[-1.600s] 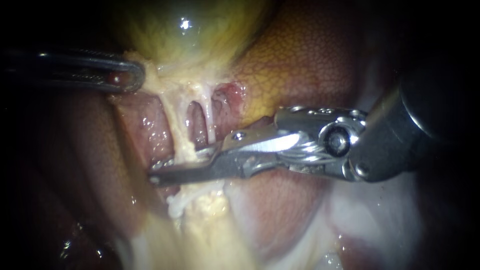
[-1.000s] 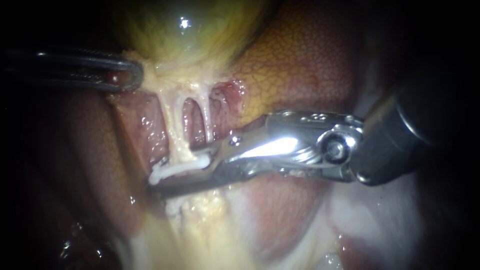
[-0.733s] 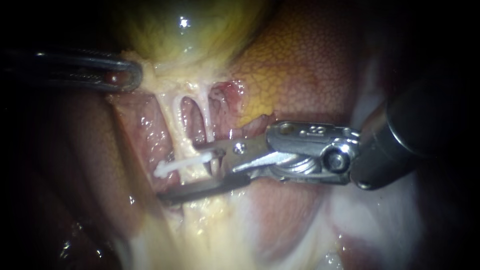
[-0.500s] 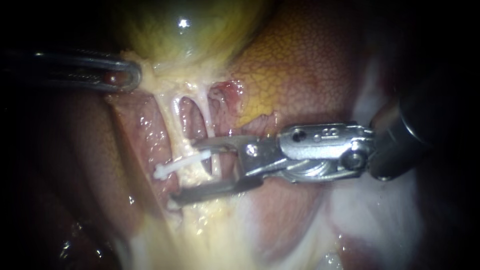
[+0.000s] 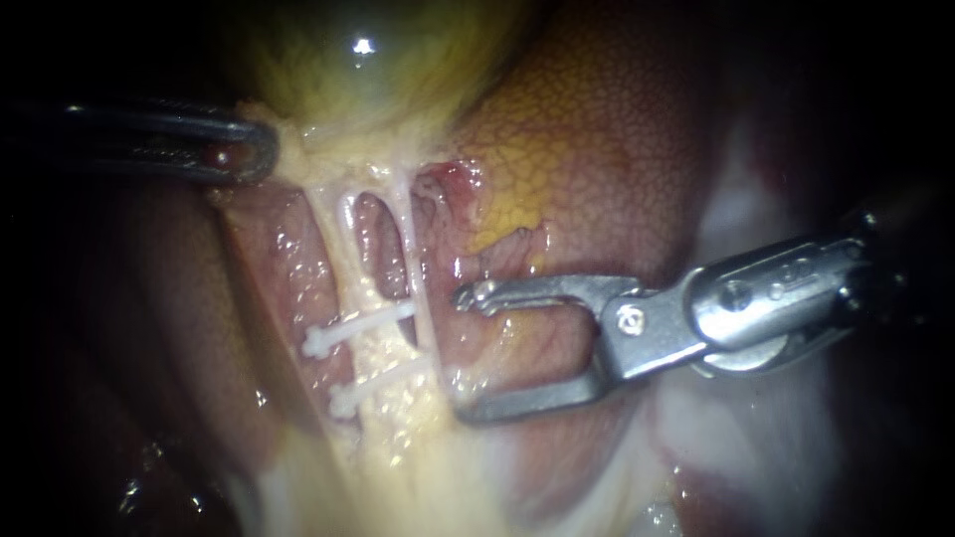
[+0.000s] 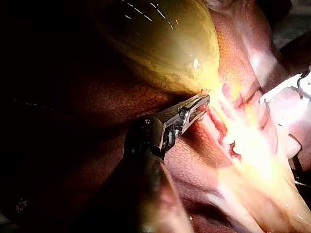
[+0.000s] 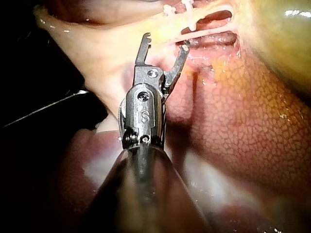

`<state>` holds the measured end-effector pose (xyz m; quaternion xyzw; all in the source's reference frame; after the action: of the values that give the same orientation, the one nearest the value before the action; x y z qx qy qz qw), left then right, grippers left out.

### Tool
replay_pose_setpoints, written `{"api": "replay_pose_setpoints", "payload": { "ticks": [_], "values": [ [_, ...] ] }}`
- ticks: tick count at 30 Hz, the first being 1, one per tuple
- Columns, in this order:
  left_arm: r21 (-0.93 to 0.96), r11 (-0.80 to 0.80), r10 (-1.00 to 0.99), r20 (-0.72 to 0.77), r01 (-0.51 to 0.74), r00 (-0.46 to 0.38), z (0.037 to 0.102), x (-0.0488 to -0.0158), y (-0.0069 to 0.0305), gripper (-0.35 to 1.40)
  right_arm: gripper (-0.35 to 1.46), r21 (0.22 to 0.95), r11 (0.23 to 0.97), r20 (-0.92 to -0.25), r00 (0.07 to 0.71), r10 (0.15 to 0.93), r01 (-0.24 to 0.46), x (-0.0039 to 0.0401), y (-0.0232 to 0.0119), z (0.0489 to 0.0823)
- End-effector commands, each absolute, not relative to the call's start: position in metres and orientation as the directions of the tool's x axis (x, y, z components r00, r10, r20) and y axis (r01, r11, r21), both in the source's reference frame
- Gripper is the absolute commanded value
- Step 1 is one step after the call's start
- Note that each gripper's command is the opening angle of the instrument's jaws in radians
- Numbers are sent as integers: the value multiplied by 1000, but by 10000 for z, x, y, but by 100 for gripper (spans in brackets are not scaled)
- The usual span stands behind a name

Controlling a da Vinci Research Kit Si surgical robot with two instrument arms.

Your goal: Going back second clip left tube

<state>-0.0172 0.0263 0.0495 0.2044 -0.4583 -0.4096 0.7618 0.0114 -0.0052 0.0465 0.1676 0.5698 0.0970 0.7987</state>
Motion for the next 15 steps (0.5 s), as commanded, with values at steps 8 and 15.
{"api": "replay_pose_setpoints", "payload": {
  "ticks": [8, 15],
  "values": [
    [687, 581, -812, 530, 437, 247, 495, -172, 263, -35, 50, 346, 938, -886, 339, 317, 26, 79, -39, 455],
    [686, 581, -812, 530, 438, 247, 495, -173, 263, -35, 50, 342, 939, -887, 339, 313, 29, 73, -36, 454]
  ]
}}
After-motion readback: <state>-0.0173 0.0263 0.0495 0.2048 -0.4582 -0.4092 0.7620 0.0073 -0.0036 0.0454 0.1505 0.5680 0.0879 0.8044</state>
